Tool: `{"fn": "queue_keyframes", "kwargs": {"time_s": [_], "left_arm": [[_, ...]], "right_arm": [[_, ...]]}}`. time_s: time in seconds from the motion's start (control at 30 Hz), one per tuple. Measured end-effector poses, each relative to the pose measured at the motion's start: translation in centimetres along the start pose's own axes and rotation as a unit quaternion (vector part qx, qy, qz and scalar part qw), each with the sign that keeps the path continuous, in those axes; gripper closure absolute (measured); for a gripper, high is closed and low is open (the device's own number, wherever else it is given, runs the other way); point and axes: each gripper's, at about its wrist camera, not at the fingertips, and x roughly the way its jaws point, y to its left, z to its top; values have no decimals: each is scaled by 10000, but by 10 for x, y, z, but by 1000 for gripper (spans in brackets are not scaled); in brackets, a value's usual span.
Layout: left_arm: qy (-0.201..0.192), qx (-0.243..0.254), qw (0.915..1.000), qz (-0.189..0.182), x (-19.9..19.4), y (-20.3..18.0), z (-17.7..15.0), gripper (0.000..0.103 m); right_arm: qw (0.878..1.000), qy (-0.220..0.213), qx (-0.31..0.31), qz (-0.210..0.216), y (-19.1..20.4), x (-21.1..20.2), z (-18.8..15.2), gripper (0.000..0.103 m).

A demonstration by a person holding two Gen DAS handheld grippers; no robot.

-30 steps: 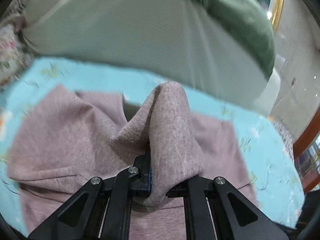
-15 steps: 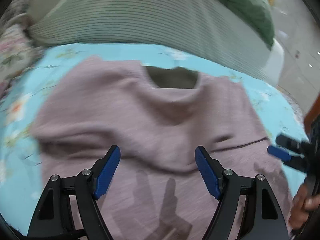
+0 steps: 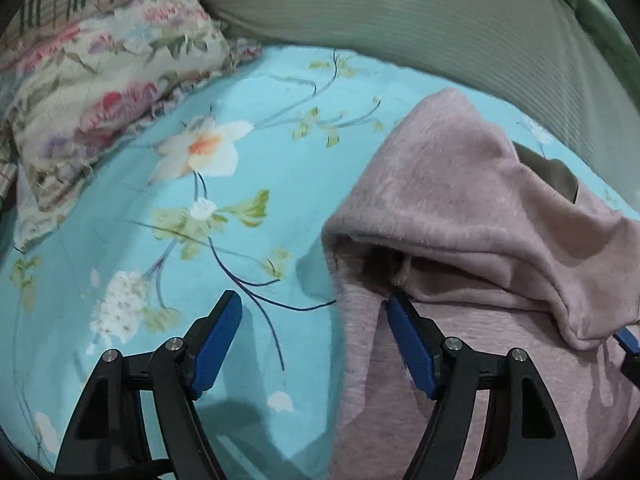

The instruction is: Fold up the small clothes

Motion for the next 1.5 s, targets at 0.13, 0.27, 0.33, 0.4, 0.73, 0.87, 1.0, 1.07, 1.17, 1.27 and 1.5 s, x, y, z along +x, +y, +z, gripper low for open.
{"fn": "queue_keyframes", "kwargs": {"time_s": [0.13, 0.27, 0.33, 0.4, 0.73, 0.87, 1.0, 1.07, 1.17, 1.27, 1.5], "left_arm": [[-11, -119, 9999, 102, 4, 1, 7, 33], [-54, -292, 9994, 154, 10, 9, 15, 39], [-58, -291, 9994, 157, 11, 10, 15, 39], [-58, -242, 9996, 161, 13, 8, 12, 38], [-108, 119, 9992, 375, 3, -6, -2, 38], [-120, -18, 9994, 310, 0, 0, -6, 37], [-192, -67, 9992, 338, -2, 0, -8, 37], [-221, -96, 9991, 353, -2, 1, -9, 37], [-244, -215, 9989, 335, -4, 4, -10, 37], [-255, -373, 9987, 248, -5, 10, -12, 35], [-410, -531, 9977, 63, -5, 17, -16, 34]], "right_arm": [[9985, -529, -165, 44, 20, -6, 11, 88], [9767, -1570, -1384, -477, 73, -67, 14, 89], [9516, -1953, -2051, -1193, 91, -90, 15, 89], [9444, -1766, -2138, -1767, 80, -88, 25, 89], [9568, -1239, -1056, -2407, 0, -78, 36, 78], [9262, -2192, -908, -2929, 17, -124, 19, 49], [9463, -1873, -1657, -2050, 58, -120, 8, 45], [9577, -1057, -2136, -1615, 84, -82, 9, 41], [9604, 50, -2660, -824, 120, -10, 19, 23], [9481, 791, -3022, -594, 148, 61, 39, 19], [8767, 3209, -3397, -1143, 165, 216, 62, 18]]}}
